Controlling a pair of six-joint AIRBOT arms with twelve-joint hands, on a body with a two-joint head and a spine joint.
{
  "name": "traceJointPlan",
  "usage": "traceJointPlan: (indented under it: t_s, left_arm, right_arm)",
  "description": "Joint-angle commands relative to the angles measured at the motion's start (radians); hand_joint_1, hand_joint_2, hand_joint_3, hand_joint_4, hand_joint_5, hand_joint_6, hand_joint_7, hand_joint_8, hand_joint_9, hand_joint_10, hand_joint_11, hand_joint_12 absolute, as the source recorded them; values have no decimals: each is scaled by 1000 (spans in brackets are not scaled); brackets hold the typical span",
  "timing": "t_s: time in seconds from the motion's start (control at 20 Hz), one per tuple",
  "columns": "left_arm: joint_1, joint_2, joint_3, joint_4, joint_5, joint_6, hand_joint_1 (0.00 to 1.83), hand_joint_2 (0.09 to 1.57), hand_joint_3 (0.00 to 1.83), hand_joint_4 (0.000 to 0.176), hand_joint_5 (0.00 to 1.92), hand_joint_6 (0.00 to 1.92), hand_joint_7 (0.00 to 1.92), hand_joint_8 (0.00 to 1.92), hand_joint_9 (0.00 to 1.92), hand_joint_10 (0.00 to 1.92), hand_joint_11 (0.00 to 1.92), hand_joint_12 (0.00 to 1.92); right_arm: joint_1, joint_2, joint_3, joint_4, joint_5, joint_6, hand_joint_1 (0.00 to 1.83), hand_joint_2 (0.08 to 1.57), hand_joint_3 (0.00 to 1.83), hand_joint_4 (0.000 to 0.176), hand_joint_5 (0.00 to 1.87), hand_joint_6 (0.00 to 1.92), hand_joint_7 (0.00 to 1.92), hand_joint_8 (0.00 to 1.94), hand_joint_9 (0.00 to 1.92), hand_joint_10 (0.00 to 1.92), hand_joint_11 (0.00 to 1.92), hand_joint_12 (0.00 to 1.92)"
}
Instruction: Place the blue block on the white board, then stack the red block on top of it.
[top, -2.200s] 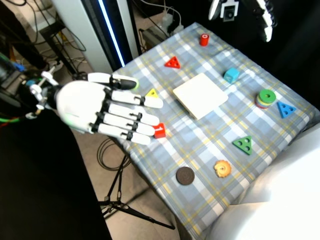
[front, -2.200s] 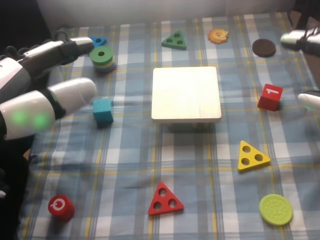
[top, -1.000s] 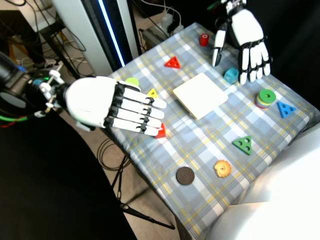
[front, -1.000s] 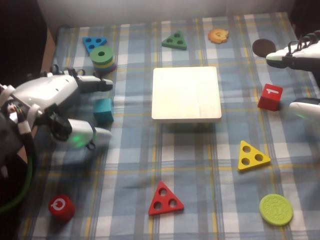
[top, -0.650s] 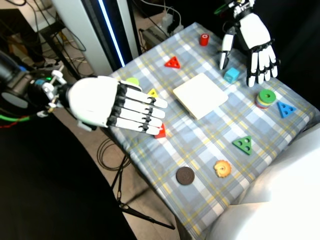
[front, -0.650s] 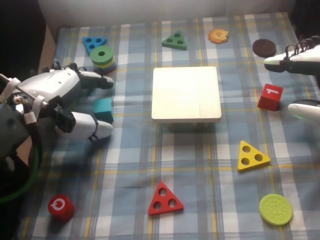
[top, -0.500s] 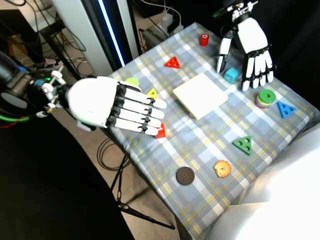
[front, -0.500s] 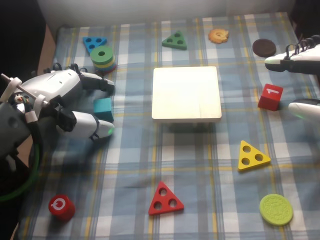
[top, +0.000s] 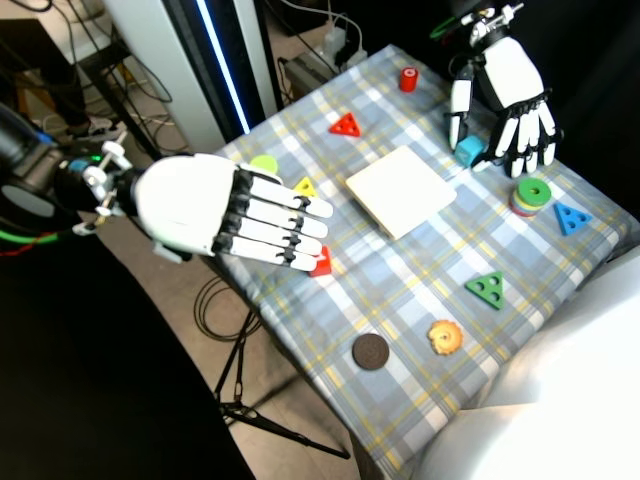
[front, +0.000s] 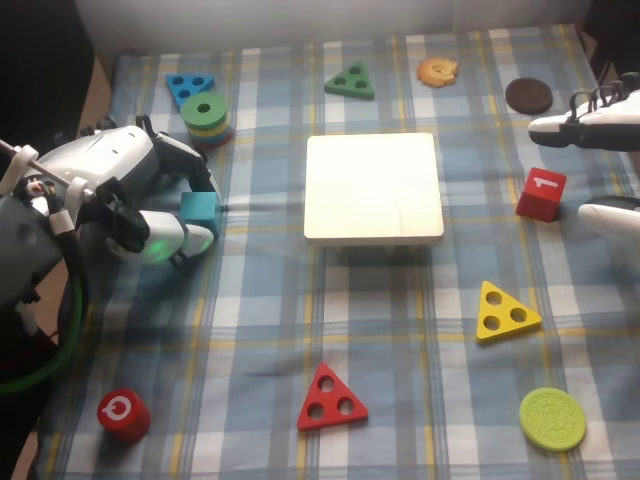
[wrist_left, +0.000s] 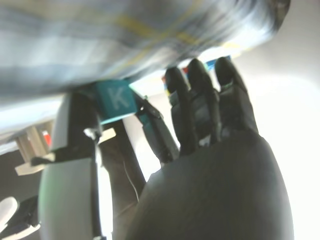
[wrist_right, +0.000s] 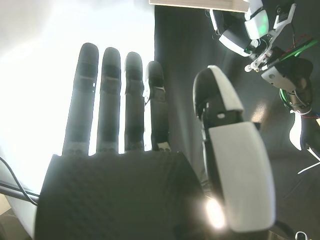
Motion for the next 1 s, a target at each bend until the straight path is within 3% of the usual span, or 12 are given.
traceJointPlan:
  t_s: [0.0, 0.25, 0.55, 0.7, 0.85, 0.9, 0.95]
  left_arm:
    - [-14, -4, -4, 34, -67, -1, 977, 1151, 0, 176, 886, 1116, 580, 2, 385, 1, 0, 414]
    - [-34, 40, -42, 123, -130, -119, 977, 1157, 2, 176, 882, 1124, 563, 1, 343, 0, 0, 370]
    - [-95, 78, -125, 344, -203, -206, 1029, 1094, 0, 176, 1016, 912, 592, 4, 325, 2, 0, 330]
    - [-146, 46, -129, 433, -174, -217, 1062, 1051, 0, 176, 1115, 746, 626, 1, 363, 1, 0, 385]
    - [-205, -20, -101, 489, -119, -218, 1061, 1051, 0, 176, 1114, 748, 640, 2, 365, 0, 0, 417]
    - [-220, -49, -81, 493, -93, -218, 1063, 1058, 1, 164, 1098, 778, 643, 1, 372, 2, 0, 492]
    - [-226, -62, -72, 494, -82, -218, 1051, 1068, 2, 174, 1071, 822, 639, 1, 364, 2, 0, 474]
  right_arm:
    - [12, 1, 3, 17, 122, 9, 670, 1282, 6, 0, 568, 8, 651, 12, 616, 13, 533, 104]
    - [11, 1, 3, 17, 122, 10, 666, 1293, 6, 0, 568, 4, 666, 10, 636, 13, 536, 104]
    - [11, 1, 3, 17, 122, 10, 658, 1303, 6, 0, 565, 1, 668, 6, 637, 7, 529, 100]
    - [12, 1, 5, 17, 122, 10, 641, 1307, 5, 0, 566, 0, 661, 1, 629, 2, 528, 97]
    - [15, -3, 8, 15, 122, 10, 645, 1308, 4, 0, 564, 1, 658, 0, 625, 0, 527, 94]
    - [19, -5, 10, 11, 122, 10, 648, 1306, 2, 0, 564, 1, 661, 2, 626, 1, 524, 91]
    - [22, -6, 10, 8, 122, 10, 652, 1305, 2, 0, 559, 0, 663, 2, 629, 1, 525, 91]
